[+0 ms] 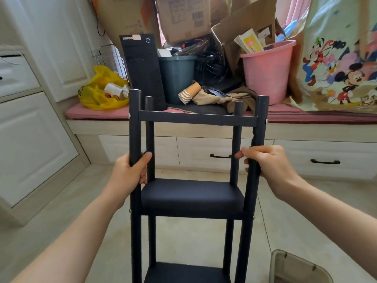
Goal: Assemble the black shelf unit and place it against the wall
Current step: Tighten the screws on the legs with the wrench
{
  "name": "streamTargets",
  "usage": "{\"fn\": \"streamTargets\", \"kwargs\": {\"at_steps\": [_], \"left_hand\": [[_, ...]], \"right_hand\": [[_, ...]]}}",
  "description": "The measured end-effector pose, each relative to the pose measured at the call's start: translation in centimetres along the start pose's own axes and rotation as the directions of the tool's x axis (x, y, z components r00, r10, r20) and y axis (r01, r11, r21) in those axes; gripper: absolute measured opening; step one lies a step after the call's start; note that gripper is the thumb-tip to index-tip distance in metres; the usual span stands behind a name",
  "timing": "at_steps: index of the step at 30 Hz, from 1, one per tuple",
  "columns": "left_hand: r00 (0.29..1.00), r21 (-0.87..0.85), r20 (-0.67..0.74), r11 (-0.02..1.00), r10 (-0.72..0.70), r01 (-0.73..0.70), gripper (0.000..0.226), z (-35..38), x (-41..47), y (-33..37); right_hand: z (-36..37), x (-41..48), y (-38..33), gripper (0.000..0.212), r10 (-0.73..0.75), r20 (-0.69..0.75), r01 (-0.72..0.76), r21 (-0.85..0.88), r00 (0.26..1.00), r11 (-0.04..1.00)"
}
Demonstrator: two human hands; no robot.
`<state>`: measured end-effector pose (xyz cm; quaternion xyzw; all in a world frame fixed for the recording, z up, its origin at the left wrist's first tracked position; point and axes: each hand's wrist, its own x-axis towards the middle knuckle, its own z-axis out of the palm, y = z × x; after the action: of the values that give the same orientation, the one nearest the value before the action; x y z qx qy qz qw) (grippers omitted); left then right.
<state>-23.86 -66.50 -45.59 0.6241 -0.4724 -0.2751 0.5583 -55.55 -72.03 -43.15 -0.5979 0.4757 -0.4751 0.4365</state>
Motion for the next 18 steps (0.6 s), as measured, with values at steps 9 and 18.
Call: {"fn": "streamTargets", "kwargs": {"at_steps": [9, 18], "left_hand": [[0.994, 0.018, -0.113, 1.000, -0.001, 0.003, 0.024, -0.2, 1.1, -1.3], [0.991, 0.092, -0.130, 0.995, -0.036, 0.048, 0.030, -0.3, 1.1, -2.5]], "right_hand": [[0.5, -1.4, -1.9, 0.029, -0.170, 0.130, 0.164, 0.053, 0.977, 0.985], [1.3, -3.2, -3.2, 0.017, -0.265, 0.140, 0.275, -0.057, 0.954, 0.960]]}}
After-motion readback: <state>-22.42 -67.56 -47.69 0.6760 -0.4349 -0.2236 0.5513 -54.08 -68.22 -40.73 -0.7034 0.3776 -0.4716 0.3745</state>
